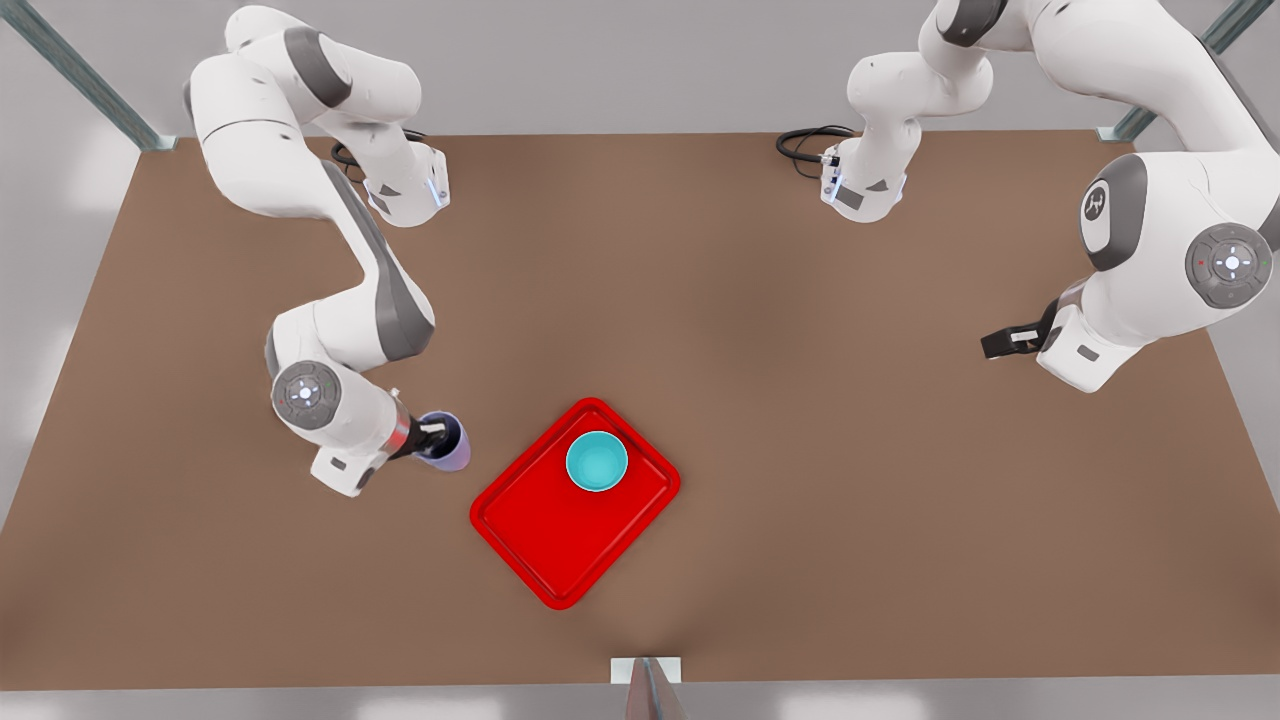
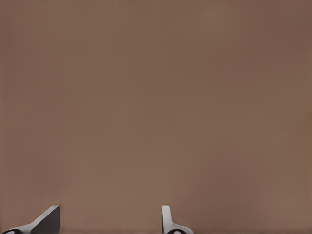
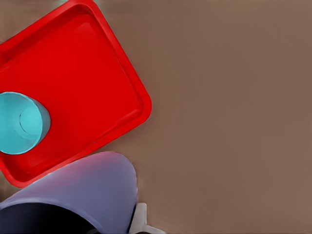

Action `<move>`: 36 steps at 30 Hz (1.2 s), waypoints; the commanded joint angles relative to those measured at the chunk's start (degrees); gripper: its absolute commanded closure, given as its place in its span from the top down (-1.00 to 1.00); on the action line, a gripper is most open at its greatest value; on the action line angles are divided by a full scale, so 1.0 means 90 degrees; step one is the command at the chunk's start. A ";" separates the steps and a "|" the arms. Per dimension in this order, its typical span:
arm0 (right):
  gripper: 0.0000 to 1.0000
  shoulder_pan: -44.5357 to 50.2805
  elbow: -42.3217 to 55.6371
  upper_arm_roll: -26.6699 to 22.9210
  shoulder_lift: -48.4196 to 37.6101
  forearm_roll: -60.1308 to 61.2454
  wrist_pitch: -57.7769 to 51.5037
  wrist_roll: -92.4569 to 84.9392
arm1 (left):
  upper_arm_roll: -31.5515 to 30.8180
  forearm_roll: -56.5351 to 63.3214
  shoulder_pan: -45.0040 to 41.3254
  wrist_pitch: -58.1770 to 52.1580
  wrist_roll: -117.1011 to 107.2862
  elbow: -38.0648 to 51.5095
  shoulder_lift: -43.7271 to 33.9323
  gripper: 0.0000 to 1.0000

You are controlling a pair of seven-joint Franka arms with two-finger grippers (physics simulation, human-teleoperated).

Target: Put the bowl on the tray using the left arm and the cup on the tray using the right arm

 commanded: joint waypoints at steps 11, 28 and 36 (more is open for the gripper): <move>-0.57 0.1420 0.1299 -0.0588 0.1540 0.0159 0.0663 0.0483 | 0.0000 0.0004 0.0000 0.0000 0.0000 -0.0010 0.0009 1.00; -0.57 0.1703 0.2706 -0.1321 0.3035 0.0814 0.0849 0.0180 | 0.0049 0.0005 0.0049 -0.0088 0.0010 -0.0039 -0.0010 1.00; -0.57 0.1722 0.2657 -0.1301 0.3240 0.0814 0.1141 0.0229 | 0.0049 0.0014 0.0049 -0.0059 0.0010 -0.0039 0.0009 1.00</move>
